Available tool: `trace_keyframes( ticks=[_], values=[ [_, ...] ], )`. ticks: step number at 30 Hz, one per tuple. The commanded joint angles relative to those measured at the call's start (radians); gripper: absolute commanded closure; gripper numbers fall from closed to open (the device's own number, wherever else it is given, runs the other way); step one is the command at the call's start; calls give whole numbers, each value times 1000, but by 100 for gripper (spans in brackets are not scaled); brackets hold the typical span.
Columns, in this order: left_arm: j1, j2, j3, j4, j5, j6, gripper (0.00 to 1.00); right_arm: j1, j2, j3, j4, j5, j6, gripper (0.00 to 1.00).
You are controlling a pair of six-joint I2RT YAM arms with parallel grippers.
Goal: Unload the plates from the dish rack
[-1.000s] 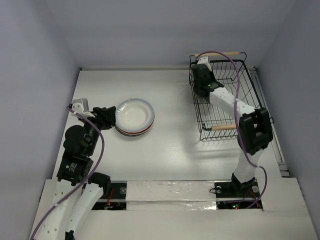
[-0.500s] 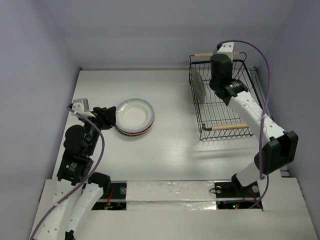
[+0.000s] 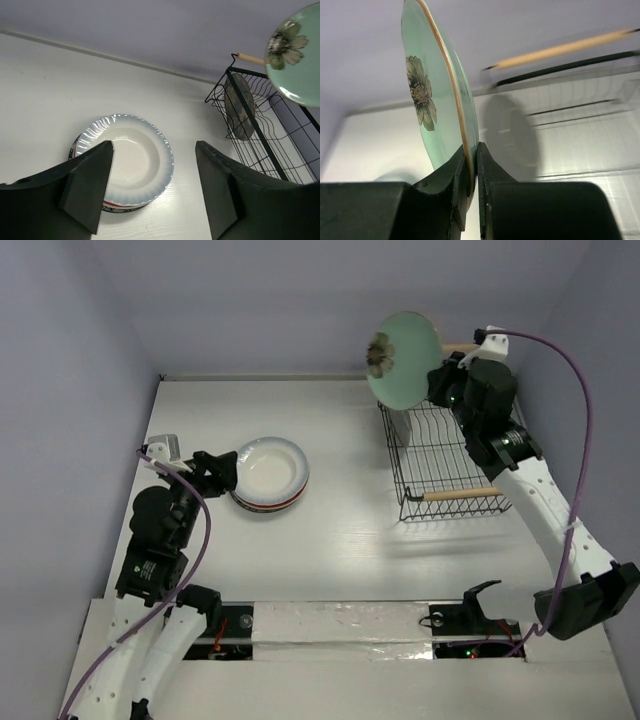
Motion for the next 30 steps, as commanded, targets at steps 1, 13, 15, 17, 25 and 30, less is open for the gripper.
trace_keyframes(
  ticks=[1,13,15,17,25,30],
  values=[
    [14,15,-9,59,9,1,36,53,38,-43,276,-377,217,100],
    [24,15,-9,54,0,-1,33,290,380,-37,506,-548,425,100],
    [24,17,-9,54,5,-1,33,300,409,-49,550,-563,474,100],
    [24,19,-9,57,9,-1,33,310,463,-58,578,-588,502,100],
    [24,22,-9,57,12,1,33,331,616,-63,706,-661,640,100],
    [24,28,-9,59,16,-1,33,331,668,-58,724,-675,668,100]
  ],
)
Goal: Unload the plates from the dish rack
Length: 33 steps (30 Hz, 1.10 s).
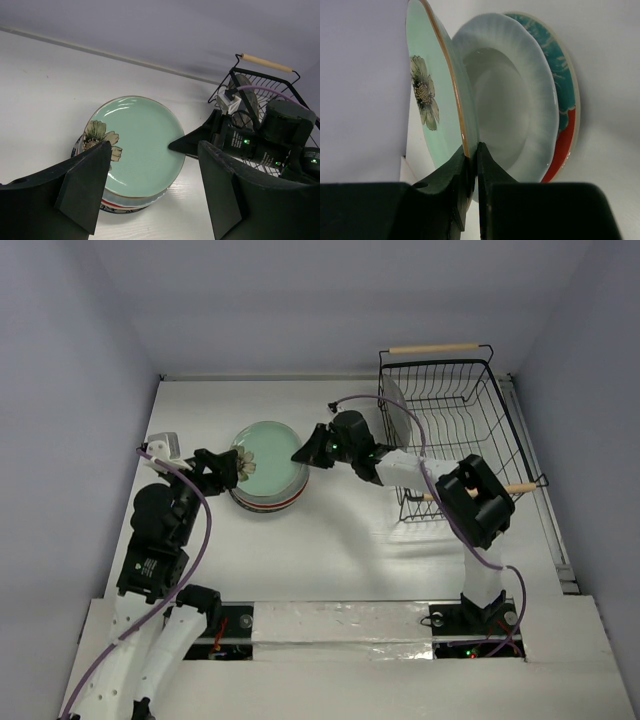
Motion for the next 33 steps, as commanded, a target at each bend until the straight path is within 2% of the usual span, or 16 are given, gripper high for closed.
trace_keyframes(
  ticks=[1,4,7,8,12,19,27,33],
  values=[
    [5,13,-9,53,12,0,33,11,-26,29,224,-67,77,100],
    [5,13,-9,54,16,1,33,11,-23,19,216,-62,74,98],
    [5,13,-9,56,17,0,33,11,-11,13,202,-82,68,92],
    [5,13,-11,56,19,1,33,11,-4,11,199,-90,65,85],
    [5,13,-11,59,20,1,33,11,0,-6,165,-80,44,76],
    [5,8,-12,57,22,0,34,11,-6,-26,135,-65,24,69],
    [5,2,-12,59,25,-2,34,11,-50,-21,-8,54,-77,38],
    [5,-2,-12,57,23,0,34,11,-101,-23,-97,166,-151,22]
  ],
)
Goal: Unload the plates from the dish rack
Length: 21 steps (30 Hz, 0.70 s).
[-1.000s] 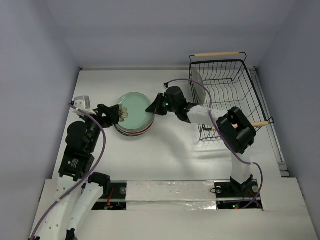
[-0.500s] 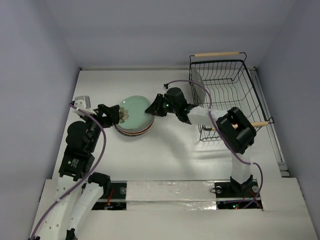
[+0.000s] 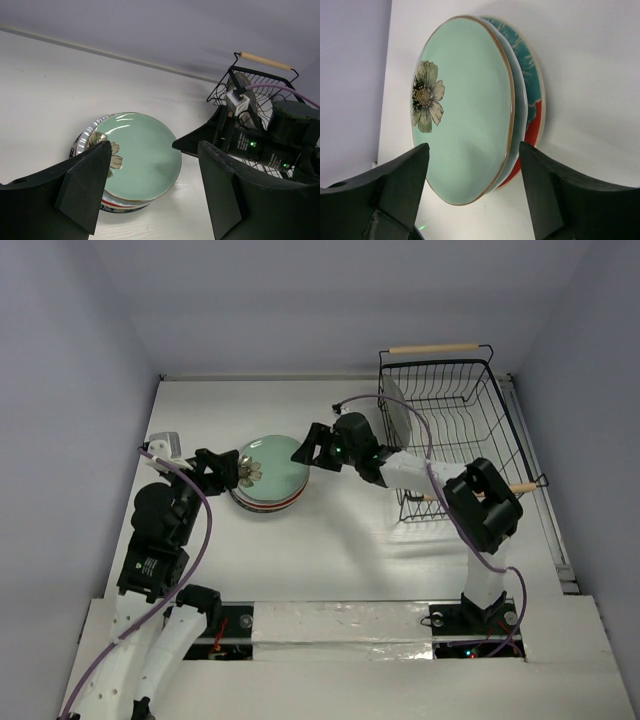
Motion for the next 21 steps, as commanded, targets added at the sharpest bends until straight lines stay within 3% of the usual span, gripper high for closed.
trace_keyframes(
  ticks=[1,5,7,8,9,12,17,19,20,21],
  values=[
    [5,-10,-12,57,12,-2,34,6,-78,18,-56,104,-89,21],
    [5,-12,-12,57,10,-2,34,15,-113,35,-133,206,-155,21],
    [5,-15,-12,57,9,-3,34,15,-154,36,-160,220,-200,28],
    [5,-15,-12,54,9,-2,34,24,-171,40,-172,263,-220,36],
    [5,-15,-12,55,9,-2,34,25,-193,46,-186,278,-238,62],
    [5,-15,-12,55,9,-2,34,25,-292,56,-241,379,-307,100],
    [5,-16,-12,55,9,-2,38,15,-409,136,-363,664,-464,100],
    [5,-18,-12,55,10,0,39,-11,-408,170,-424,714,-531,94],
    [5,-18,-12,55,12,0,39,-35,-403,206,-447,748,-551,88],
    [5,-16,-12,55,13,-2,39,-47,-385,228,-468,768,-568,65]
  ],
)
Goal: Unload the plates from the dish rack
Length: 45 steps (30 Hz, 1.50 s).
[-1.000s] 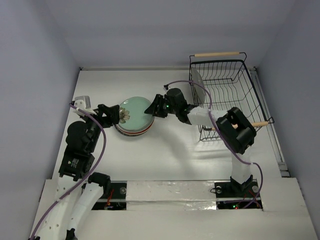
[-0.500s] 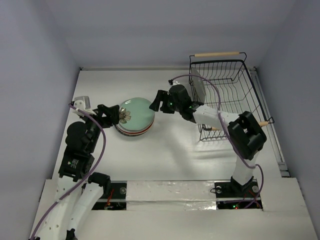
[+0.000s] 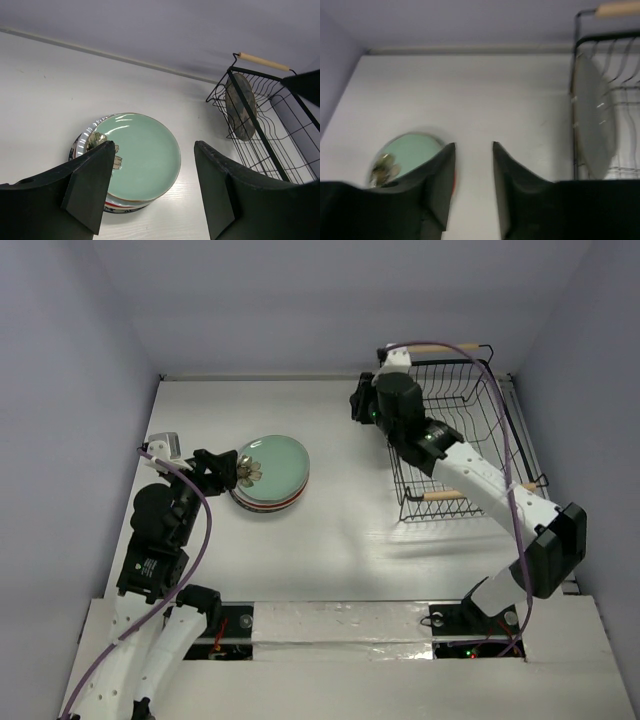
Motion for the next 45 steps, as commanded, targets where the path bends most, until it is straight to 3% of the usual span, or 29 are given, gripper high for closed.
trace_keyframes(
  ticks=[1,3,5,8,11,20,26,41,45],
  values=[
    [5,-11,-12,57,12,1,39,-58,26,92,-136,205,-169,54],
    [5,-12,-12,57,12,-1,39,-93,64,139,-150,248,-202,35],
    [5,-12,-14,57,12,-1,39,-134,120,203,-173,259,-245,25],
    [5,-8,-14,58,18,1,39,-173,199,314,-242,237,-275,23],
    [5,-9,-15,58,16,-1,39,-199,285,408,-291,249,-302,25],
    [5,-9,-15,60,21,-1,39,-217,401,474,-276,239,-323,30],
    [5,-6,-15,61,21,1,39,-250,447,488,-288,265,-315,41],
    [5,-3,-14,63,24,-1,39,-268,499,514,-313,294,-321,44],
    [5,-5,-14,63,26,-1,39,-268,459,457,-276,210,-305,42]
  ],
)
